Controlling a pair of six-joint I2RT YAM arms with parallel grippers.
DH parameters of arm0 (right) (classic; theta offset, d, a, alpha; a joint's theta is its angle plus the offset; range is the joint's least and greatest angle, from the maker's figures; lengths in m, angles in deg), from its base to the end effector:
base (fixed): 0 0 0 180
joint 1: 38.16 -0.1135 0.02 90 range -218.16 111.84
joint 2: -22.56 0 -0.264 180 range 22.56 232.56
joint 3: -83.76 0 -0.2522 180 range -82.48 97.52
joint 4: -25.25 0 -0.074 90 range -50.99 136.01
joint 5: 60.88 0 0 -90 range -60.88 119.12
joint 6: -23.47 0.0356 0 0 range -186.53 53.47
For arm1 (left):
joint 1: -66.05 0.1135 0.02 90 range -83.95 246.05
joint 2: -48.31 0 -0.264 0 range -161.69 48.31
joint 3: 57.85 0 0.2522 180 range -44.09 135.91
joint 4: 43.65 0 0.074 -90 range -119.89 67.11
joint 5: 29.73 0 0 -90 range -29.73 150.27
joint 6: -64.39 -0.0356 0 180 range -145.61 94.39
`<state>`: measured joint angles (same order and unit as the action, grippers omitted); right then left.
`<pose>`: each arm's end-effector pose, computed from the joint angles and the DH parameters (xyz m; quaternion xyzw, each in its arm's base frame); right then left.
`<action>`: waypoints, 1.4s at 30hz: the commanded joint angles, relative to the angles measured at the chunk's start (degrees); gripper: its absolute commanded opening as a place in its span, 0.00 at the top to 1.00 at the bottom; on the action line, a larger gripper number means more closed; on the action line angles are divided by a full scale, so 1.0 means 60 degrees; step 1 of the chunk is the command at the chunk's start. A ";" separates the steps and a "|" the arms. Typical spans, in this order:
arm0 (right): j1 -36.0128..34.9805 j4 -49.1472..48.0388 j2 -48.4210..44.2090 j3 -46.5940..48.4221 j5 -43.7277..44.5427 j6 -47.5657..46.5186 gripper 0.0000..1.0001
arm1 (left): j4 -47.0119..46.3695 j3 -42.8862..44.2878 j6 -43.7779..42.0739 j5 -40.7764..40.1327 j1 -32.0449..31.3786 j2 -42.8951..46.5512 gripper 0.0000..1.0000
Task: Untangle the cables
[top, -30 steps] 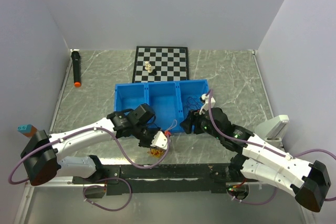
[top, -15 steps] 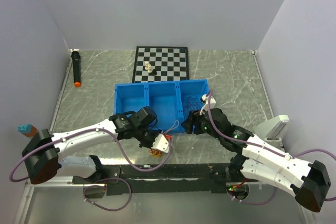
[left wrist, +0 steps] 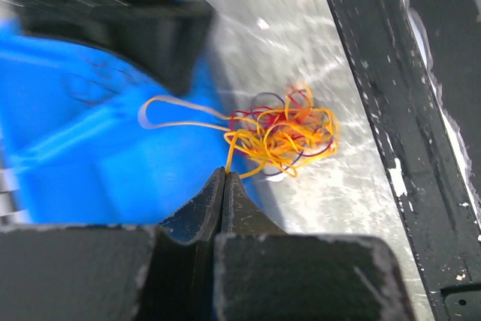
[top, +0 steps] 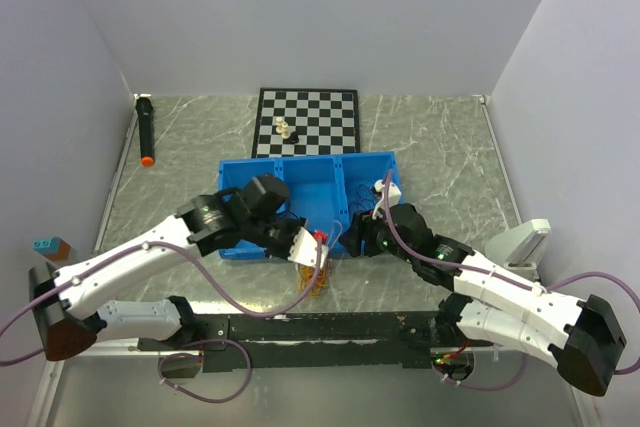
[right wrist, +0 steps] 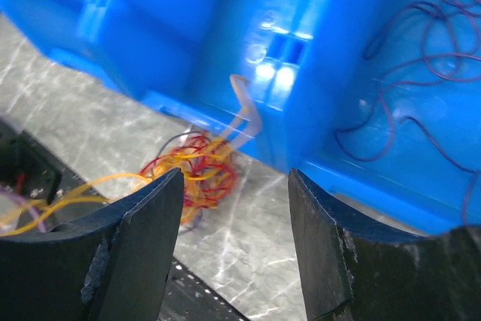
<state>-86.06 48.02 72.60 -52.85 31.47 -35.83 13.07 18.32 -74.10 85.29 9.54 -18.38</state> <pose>0.1327 0.1447 0.2328 -0.1189 0.8551 0.3057 0.4014 0.1179 -0.2055 0.3195 0.7693 0.4908 -0.2261 0.3409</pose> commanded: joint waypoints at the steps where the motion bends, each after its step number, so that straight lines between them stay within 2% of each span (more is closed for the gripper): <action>1: -0.0146 -0.0916 -0.0093 0.0101 -0.0713 -0.0312 0.36 | 0.1362 0.1037 0.0172 0.0166 -0.0044 0.0671 0.99; 8: -0.0760 -0.1137 0.0374 0.0189 -0.1388 -0.0589 0.35 | 0.1878 0.0658 0.0025 -0.0023 -0.0044 0.1711 0.99; 13: -0.1712 -0.0756 0.0829 0.0540 -0.0862 -0.0999 0.31 | 0.2156 0.0541 0.0113 -0.0258 -0.0044 0.1975 0.99; 17: -0.2561 -0.0478 0.1049 0.0629 -0.0392 -0.1176 0.25 | 0.2274 -0.0146 -0.0399 -0.0521 -0.0044 0.2267 0.99; 21: -0.3222 -0.0550 0.1341 0.0585 0.0004 -0.1205 0.23 | 0.2478 -0.1069 -0.0882 -0.0814 -0.0044 0.2619 0.99; 28: -0.3413 -0.1296 0.1913 0.0731 -0.0318 -0.1307 0.23 | 0.2494 -0.2476 -0.0884 -0.1605 -0.0044 0.3571 0.99; 42: -0.3399 -0.2747 0.2923 0.1522 -0.2119 -0.2187 0.28 | 0.1293 -0.3122 0.0712 -0.1840 -0.0044 0.4289 0.99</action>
<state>-106.17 37.16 88.36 -47.41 22.42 -46.91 24.20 -0.04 -73.86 75.12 9.52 5.75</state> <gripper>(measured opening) 0.733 0.014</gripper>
